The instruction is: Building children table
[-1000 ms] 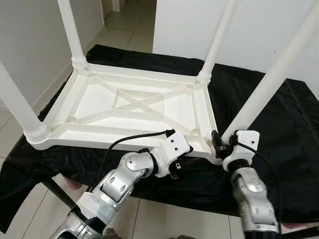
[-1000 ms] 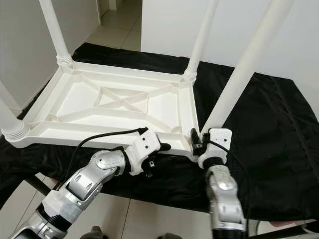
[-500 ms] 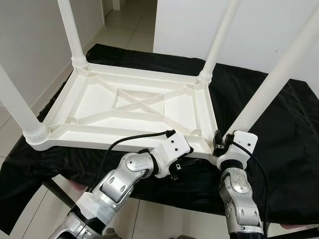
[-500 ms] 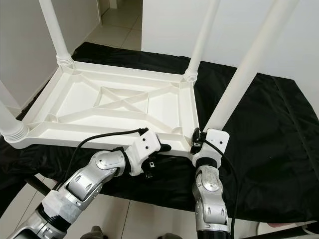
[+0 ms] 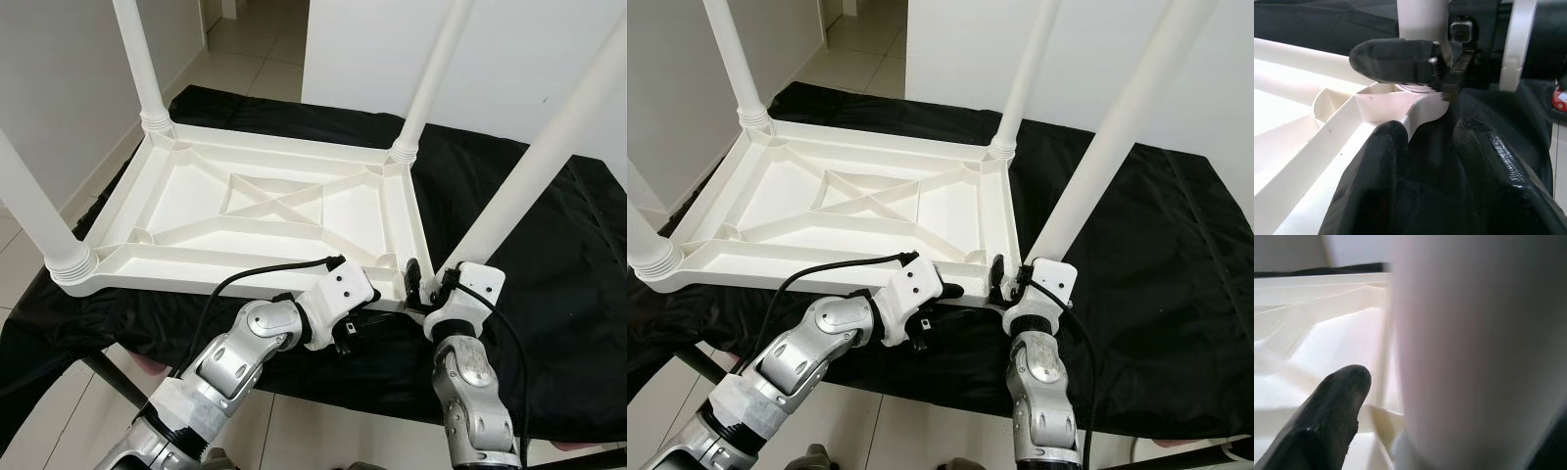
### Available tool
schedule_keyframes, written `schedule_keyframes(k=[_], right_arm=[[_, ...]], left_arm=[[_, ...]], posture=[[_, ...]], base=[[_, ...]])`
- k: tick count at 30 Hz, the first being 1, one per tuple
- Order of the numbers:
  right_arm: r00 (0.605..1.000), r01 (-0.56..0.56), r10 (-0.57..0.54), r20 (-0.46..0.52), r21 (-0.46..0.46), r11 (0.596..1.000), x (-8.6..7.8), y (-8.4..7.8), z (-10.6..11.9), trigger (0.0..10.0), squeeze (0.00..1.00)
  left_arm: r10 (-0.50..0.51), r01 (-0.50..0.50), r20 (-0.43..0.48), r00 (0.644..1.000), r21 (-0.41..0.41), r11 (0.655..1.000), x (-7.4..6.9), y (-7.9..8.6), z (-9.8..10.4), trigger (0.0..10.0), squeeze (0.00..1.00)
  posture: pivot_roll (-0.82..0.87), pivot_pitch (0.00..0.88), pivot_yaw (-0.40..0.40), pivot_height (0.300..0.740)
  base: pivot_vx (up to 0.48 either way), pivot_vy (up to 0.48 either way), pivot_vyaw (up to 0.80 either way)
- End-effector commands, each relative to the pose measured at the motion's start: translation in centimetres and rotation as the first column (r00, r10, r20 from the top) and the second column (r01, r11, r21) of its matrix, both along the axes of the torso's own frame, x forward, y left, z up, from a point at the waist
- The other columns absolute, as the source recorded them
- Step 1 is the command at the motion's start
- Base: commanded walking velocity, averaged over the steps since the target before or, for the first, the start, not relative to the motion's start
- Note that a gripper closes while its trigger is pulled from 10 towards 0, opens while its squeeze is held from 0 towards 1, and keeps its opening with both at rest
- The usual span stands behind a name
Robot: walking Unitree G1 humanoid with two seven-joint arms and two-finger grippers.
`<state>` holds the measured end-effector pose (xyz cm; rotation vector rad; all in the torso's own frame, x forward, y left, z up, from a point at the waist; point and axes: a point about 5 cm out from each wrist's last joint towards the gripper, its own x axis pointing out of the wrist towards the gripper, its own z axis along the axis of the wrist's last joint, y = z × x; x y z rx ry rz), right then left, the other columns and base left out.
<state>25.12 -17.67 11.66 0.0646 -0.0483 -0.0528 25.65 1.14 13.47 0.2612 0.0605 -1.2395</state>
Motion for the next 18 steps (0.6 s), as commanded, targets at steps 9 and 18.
schedule_keyframes(k=[9,18], right_arm=[[0.943,-0.328,0.333,0.031,-0.098,0.94,1.2,-2.3,1.1,10.0,0.0],[0.87,-0.49,0.493,-0.018,-0.147,0.859,2.2,-2.6,1.2,4.9,0.0]], left_arm=[[-0.094,0.094,-0.003,0.996,0.022,0.995,-0.1,-0.6,0.2,10.0,0.0],[-0.089,0.088,0.005,0.996,0.022,0.996,-0.1,-0.4,0.5,10.0,0.0]], posture=[[0.05,0.0,-0.063,0.74],[0.07,0.0,-0.063,0.74]], base=[[0.0,0.0,0.0],[0.0,0.0,0.0]])
